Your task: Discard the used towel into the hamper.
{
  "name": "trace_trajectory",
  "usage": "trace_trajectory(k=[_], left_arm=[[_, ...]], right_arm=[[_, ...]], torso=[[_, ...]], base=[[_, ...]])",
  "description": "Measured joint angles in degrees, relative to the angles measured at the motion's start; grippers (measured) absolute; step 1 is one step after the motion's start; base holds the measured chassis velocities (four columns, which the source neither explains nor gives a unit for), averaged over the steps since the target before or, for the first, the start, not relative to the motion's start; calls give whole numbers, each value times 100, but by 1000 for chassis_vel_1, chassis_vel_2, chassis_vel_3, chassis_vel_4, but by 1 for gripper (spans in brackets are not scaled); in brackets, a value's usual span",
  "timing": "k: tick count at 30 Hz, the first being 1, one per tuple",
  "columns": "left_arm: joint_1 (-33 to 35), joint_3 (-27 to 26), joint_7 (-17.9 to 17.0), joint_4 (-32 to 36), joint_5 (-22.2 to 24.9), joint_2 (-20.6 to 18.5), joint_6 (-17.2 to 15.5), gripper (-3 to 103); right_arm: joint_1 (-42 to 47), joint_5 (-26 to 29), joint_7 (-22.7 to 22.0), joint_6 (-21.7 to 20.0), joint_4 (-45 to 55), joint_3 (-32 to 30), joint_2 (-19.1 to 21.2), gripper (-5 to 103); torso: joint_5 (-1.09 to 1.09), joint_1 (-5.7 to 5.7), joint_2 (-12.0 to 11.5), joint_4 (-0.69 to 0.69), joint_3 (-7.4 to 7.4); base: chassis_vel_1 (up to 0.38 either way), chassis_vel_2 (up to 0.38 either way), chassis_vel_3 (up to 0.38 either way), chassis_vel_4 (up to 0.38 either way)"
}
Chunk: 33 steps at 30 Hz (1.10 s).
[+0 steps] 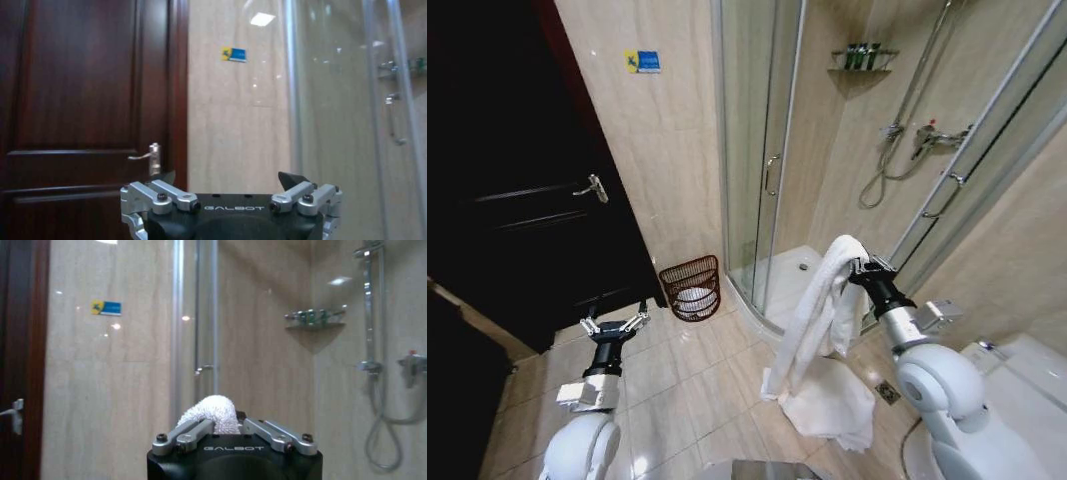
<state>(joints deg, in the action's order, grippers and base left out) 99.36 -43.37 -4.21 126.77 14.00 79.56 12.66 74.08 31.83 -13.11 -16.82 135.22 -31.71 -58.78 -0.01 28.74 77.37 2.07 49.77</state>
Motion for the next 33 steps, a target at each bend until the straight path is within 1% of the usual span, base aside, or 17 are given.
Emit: trace_trajectory(k=[6, 13, 18, 20, 22, 28, 33], left_arm=[[-5, -21, 0, -35, -3, 24, 9, 100], [-43, 4, -1, -87, -67, 67, 20, 100], [-46, 10, -12, -105, -102, 93, 35, 100], [-46, 10, -30, -114, -105, 96, 58, 100], [-60, 9, -87, -146, -142, 99, 135, 100], [-50, 0, -106, -147, -167, 105, 170, 100], [-53, -1, -107, -146, -178, 107, 172, 100]], right_arm=[[-111, -1, 21, 1, -95, 48, -5, 4], [-193, 6, 49, 9, -193, 67, 1, 4], [-277, 23, 76, 16, -282, 82, 5, 4], [-307, 34, 81, 23, -302, 95, 5, 4], [-371, 57, 104, 34, -360, 117, -9, 4], [-400, -5, 235, 114, -534, 148, -97, 4], [-402, -61, 327, 167, -626, 162, -141, 4]], torso=[[1, 0, 0, 2, 0], [1, 0, 0, 0, 0], [1, 0, 0, 3, 0], [-2, 0, 0, 3, 0], [0, 0, 0, 5, 0], [1, 0, 1, -1, 0], [2, -1, 2, -1, -1]], base=[[141, 148, -3, -11], [153, 162, 5, 22], [192, 194, 36, 42], [180, 196, 17, 39], [166, 130, 20, 32], [53, 41, 7, 8], [-64, -2, 46, -24]])
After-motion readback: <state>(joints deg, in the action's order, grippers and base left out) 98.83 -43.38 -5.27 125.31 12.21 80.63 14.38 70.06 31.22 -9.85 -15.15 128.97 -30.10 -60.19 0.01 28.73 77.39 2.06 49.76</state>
